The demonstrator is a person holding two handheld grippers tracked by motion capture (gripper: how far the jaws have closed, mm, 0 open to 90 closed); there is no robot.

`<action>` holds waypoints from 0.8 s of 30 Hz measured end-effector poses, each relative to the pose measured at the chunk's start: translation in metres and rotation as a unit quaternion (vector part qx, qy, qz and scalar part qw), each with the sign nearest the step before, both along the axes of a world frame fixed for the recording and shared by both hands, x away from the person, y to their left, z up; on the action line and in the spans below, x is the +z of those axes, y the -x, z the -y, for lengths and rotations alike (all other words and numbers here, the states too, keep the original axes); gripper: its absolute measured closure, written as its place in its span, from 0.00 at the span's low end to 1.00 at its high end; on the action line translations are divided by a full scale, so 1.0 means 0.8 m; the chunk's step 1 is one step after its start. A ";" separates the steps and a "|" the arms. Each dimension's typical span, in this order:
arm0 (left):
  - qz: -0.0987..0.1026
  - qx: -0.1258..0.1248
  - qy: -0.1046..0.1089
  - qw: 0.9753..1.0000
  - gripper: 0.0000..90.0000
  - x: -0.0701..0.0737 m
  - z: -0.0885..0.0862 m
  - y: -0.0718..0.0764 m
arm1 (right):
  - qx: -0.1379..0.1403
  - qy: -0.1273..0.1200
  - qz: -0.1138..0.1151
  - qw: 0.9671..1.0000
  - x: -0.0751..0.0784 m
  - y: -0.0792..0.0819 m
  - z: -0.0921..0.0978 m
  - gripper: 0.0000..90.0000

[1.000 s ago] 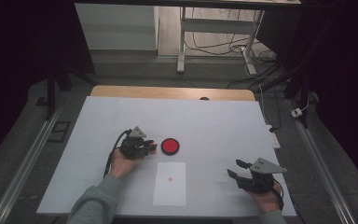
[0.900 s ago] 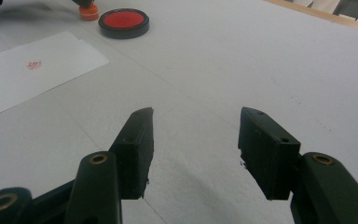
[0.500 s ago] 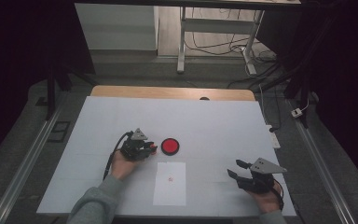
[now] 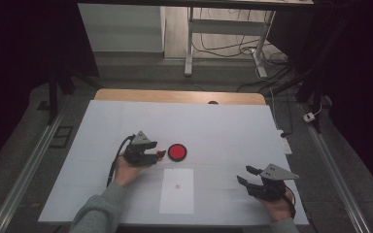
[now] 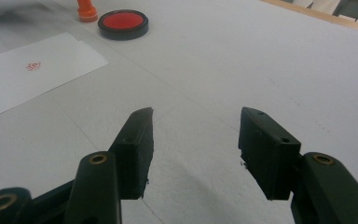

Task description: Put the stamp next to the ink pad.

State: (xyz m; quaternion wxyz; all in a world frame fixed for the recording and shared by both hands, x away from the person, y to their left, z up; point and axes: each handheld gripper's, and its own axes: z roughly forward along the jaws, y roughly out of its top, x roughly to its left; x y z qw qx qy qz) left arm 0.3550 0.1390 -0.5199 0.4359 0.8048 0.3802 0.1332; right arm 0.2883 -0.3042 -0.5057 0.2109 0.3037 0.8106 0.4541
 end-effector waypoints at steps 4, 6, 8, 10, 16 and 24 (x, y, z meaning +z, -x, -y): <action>0.005 0.009 0.012 1.000 0.45 0.005 -0.004 0.003 | 0.000 0.000 0.001 1.000 0.000 0.000 0.000 0.50; 0.007 0.009 0.015 1.000 0.44 0.008 -0.006 0.005 | 0.000 0.001 0.001 1.000 0.001 -0.001 0.000 0.50; 0.010 0.009 0.020 1.000 0.43 0.012 -0.008 0.008 | 0.002 -0.001 0.002 1.000 0.001 -0.001 -0.001 0.50; 0.011 0.007 0.023 1.000 0.43 0.016 -0.010 0.011 | 0.003 -0.002 0.002 1.000 0.001 -0.002 -0.002 0.49; 0.004 -0.004 0.028 1.000 0.42 0.026 -0.016 0.021 | 0.002 -0.001 0.004 1.000 0.002 -0.003 -0.002 0.49; 0.001 -0.022 0.018 1.000 0.40 0.036 -0.016 0.035 | 0.004 -0.003 0.005 1.000 0.002 -0.004 -0.001 0.49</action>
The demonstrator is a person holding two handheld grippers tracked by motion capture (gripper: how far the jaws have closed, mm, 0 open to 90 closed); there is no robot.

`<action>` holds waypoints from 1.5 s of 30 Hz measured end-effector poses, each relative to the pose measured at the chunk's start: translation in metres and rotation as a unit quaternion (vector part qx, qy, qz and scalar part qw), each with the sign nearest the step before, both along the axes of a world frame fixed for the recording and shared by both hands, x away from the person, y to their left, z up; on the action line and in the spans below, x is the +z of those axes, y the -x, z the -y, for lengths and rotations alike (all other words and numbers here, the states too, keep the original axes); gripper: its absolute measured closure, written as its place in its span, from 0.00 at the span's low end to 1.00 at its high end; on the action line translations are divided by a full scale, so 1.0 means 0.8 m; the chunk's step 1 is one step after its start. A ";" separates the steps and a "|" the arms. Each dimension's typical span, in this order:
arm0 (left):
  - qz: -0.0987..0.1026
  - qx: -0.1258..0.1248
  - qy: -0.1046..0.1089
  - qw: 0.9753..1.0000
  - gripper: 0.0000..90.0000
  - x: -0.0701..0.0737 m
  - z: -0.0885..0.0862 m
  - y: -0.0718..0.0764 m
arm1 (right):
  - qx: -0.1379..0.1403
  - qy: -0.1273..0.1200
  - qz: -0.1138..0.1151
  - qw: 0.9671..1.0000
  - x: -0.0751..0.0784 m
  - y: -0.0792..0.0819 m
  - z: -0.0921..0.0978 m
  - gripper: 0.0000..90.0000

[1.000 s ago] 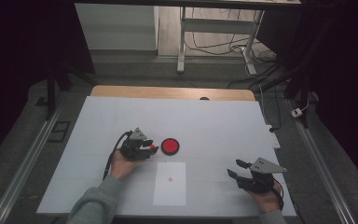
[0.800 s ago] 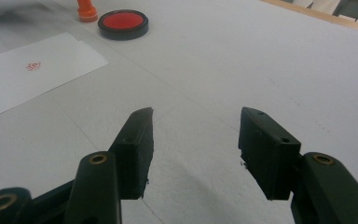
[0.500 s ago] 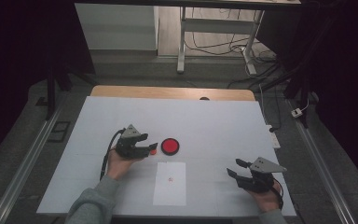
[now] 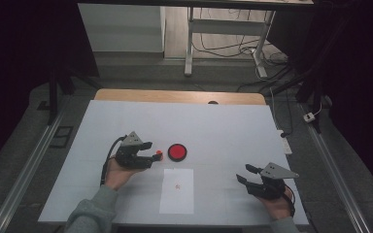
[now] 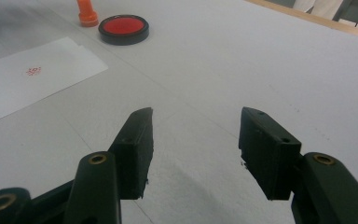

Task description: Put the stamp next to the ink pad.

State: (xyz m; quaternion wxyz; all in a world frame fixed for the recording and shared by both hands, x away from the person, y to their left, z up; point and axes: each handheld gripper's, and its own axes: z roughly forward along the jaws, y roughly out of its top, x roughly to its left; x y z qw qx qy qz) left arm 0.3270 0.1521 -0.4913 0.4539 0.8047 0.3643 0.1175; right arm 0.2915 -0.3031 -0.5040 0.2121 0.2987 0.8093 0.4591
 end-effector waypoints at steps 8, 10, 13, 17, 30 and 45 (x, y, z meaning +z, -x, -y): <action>0.001 -0.005 -0.002 1.000 0.36 0.006 -0.003 0.016 | 0.001 0.001 0.001 1.000 0.000 -0.001 0.000 0.49; 0.001 -0.007 -0.005 1.000 0.35 0.007 -0.004 0.021 | 0.002 -0.002 0.000 1.000 0.000 -0.001 -0.001 0.49; 0.002 -0.006 -0.006 1.000 0.35 0.008 -0.007 0.029 | 0.002 -0.001 0.001 1.000 0.000 -0.001 0.000 0.49; 0.000 0.000 -0.004 1.000 0.34 0.007 -0.016 0.041 | 0.001 -0.005 -0.001 1.000 0.000 -0.001 0.000 0.49; -0.008 0.013 -0.011 1.000 0.33 -0.012 -0.045 0.080 | 0.006 -0.004 0.001 1.000 0.000 0.003 0.002 0.49; -0.020 0.020 -0.003 1.000 0.32 -0.030 -0.073 0.099 | 0.006 0.028 0.004 1.000 -0.007 0.001 -0.001 0.49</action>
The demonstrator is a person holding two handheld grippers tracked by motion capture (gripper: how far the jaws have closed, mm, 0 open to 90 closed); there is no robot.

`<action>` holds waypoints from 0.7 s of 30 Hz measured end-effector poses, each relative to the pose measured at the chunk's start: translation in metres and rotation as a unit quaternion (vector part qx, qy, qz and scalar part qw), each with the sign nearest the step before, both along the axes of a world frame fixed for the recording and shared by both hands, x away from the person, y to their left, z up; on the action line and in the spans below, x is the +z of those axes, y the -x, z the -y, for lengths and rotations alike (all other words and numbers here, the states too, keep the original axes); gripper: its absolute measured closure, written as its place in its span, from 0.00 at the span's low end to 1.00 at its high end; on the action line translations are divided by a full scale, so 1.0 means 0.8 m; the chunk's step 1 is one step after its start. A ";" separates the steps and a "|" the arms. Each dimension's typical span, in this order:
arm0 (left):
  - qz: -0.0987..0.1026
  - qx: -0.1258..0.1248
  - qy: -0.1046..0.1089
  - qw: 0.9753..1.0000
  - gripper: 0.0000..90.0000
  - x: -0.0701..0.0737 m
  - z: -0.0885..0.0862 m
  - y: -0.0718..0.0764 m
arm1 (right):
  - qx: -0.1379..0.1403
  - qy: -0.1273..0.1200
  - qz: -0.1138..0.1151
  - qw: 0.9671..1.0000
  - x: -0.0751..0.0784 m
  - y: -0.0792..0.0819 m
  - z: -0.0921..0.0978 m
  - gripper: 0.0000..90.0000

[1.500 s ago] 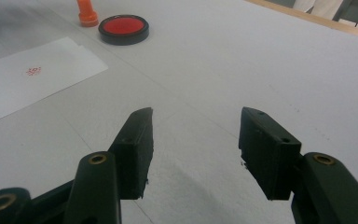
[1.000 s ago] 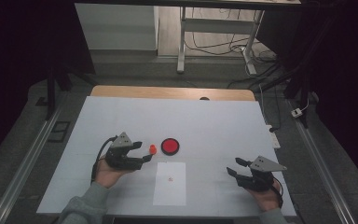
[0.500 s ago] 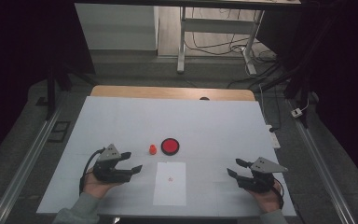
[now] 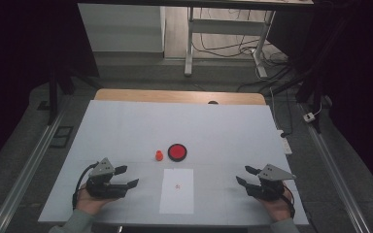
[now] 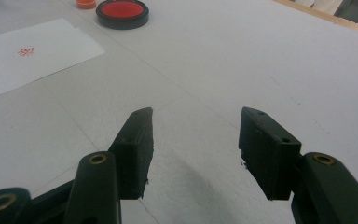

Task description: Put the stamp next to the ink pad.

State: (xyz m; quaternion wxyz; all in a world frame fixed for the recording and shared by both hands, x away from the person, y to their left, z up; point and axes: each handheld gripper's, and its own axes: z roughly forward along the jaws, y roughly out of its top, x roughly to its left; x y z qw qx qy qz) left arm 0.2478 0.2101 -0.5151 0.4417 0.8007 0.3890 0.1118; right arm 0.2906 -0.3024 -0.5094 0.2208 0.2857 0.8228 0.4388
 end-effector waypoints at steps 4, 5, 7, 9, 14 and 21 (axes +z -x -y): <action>0.001 0.000 0.000 1.000 0.32 0.001 0.000 0.000 | -0.001 0.002 0.003 1.000 0.000 0.000 0.000 0.49; 0.001 0.000 0.000 1.000 0.32 0.001 0.000 0.000 | -0.001 0.001 0.002 1.000 0.000 0.001 0.000 0.49; 0.001 -0.001 -0.001 1.000 0.32 0.001 0.001 0.000 | 0.000 0.003 0.002 1.000 0.000 0.001 0.000 0.49; 0.001 -0.002 -0.002 1.000 0.32 0.001 0.001 0.000 | 0.000 0.003 0.002 1.000 0.000 0.001 0.000 0.49; 0.001 0.000 -0.003 1.000 0.32 0.000 0.000 -0.001 | 0.000 0.003 0.003 1.000 0.000 0.001 0.000 0.49; 0.001 -0.001 -0.006 1.000 0.32 0.000 0.001 -0.001 | -0.001 0.003 0.002 1.000 0.000 0.000 0.001 0.49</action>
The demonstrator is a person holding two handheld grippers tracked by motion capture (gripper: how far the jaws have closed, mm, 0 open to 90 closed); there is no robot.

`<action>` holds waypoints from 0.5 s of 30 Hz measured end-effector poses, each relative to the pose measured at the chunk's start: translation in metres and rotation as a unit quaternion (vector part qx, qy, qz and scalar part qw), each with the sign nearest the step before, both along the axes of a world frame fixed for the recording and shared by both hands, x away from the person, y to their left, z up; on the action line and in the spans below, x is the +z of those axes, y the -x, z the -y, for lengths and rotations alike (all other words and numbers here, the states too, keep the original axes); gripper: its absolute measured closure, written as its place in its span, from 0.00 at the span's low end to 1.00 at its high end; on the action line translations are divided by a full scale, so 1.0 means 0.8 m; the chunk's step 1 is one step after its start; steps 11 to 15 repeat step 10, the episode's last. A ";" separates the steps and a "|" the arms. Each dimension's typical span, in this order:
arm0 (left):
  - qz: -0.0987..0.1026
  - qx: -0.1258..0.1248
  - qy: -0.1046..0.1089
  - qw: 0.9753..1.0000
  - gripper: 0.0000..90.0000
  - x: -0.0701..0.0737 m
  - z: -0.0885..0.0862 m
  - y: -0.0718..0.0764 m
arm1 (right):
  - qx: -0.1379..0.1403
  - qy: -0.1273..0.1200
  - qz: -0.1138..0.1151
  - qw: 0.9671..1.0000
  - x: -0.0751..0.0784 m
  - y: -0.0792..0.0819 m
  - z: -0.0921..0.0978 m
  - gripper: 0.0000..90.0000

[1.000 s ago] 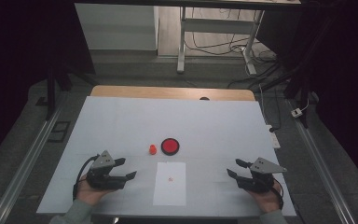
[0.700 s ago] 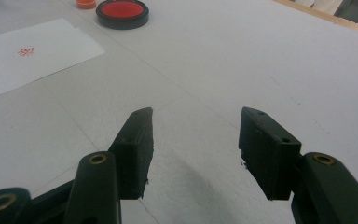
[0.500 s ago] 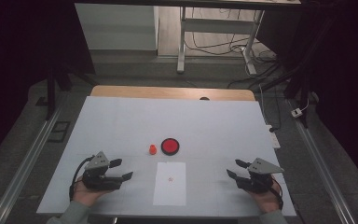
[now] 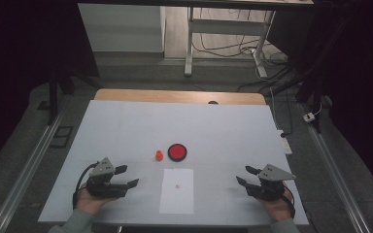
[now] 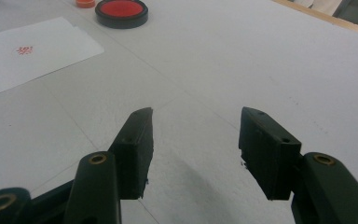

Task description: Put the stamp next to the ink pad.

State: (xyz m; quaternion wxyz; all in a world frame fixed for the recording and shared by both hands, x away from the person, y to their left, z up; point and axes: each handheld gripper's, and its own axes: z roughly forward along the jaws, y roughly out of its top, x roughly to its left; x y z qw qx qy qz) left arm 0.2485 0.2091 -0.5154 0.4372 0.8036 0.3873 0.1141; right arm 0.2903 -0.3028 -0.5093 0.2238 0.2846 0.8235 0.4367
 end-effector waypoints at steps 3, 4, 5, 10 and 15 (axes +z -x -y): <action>0.000 0.000 -0.001 1.000 0.32 0.000 0.000 0.000 | -0.001 0.000 0.000 1.000 0.000 0.000 0.000 0.49; 0.000 0.000 0.000 1.000 0.32 0.000 0.000 0.000 | -0.002 0.001 0.000 1.000 0.000 0.000 0.000 0.49; 0.000 0.000 0.000 1.000 0.32 0.000 0.000 0.000 | -0.002 0.001 0.001 1.000 0.000 0.000 0.000 0.49; 0.000 0.000 -0.001 1.000 0.32 0.000 0.000 0.000 | 0.000 -0.008 -0.001 1.000 0.001 0.000 0.002 0.49; 0.000 0.000 -0.001 1.000 0.32 0.000 0.000 0.000 | 0.000 -0.008 -0.001 1.000 0.001 0.000 0.002 0.49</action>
